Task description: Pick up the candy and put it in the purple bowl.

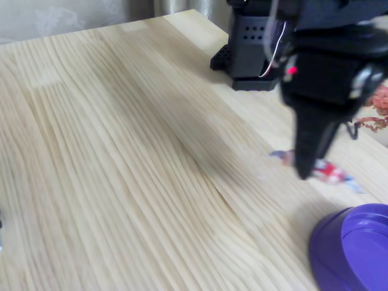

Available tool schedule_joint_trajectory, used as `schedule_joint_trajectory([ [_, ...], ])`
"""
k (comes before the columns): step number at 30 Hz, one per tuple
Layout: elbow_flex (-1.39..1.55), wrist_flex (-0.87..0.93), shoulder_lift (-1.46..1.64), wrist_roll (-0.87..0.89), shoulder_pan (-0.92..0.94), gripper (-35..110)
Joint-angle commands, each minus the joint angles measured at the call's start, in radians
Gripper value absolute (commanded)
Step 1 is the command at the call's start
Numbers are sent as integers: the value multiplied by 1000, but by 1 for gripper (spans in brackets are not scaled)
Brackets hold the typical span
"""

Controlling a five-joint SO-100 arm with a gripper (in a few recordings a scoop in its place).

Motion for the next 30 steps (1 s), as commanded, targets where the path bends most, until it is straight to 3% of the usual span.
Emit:
schedule_joint_trajectory([
  [1,-83,-38,117,72,-58,2],
  [9,-84,-161,123,166,-109,2],
  [30,-212,-232,-95,117,-207,2],
])
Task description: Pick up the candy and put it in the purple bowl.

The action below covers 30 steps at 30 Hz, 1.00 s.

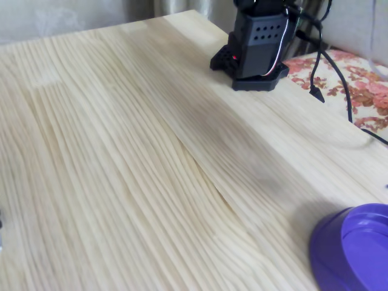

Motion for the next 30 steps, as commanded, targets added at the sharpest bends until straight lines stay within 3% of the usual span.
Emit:
schedule_joint_trajectory([
  [1,-109,-18,-9,-31,-21,2],
  [30,-143,-25,-104,-14,-17,12],
])
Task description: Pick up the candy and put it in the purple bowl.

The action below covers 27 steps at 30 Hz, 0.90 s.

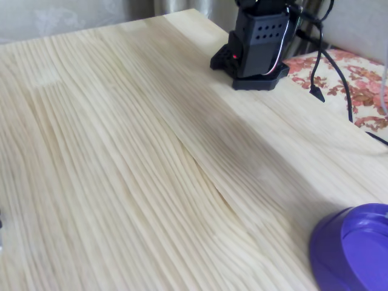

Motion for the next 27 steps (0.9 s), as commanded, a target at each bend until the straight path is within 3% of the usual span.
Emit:
schedule_joint_trajectory([
  [1,-67,-12,37,-9,-2,13],
  [13,-40,-9,57,-25,26,13],
  [18,-29,21,83,-20,31,2],
  [27,43,69,186,25,97,1],
])
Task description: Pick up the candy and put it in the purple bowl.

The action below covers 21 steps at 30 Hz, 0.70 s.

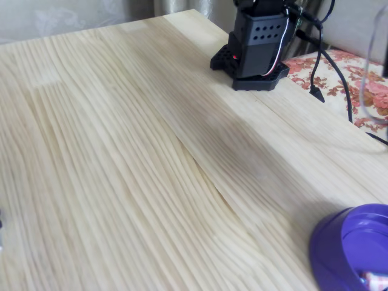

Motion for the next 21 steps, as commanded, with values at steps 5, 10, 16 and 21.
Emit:
schedule_joint_trajectory([
  [5,141,2,279,91,166,1],
  [10,295,-44,402,227,359,1],
  [16,434,-54,525,353,594,1],
  [21,548,-52,627,380,756,1],
])
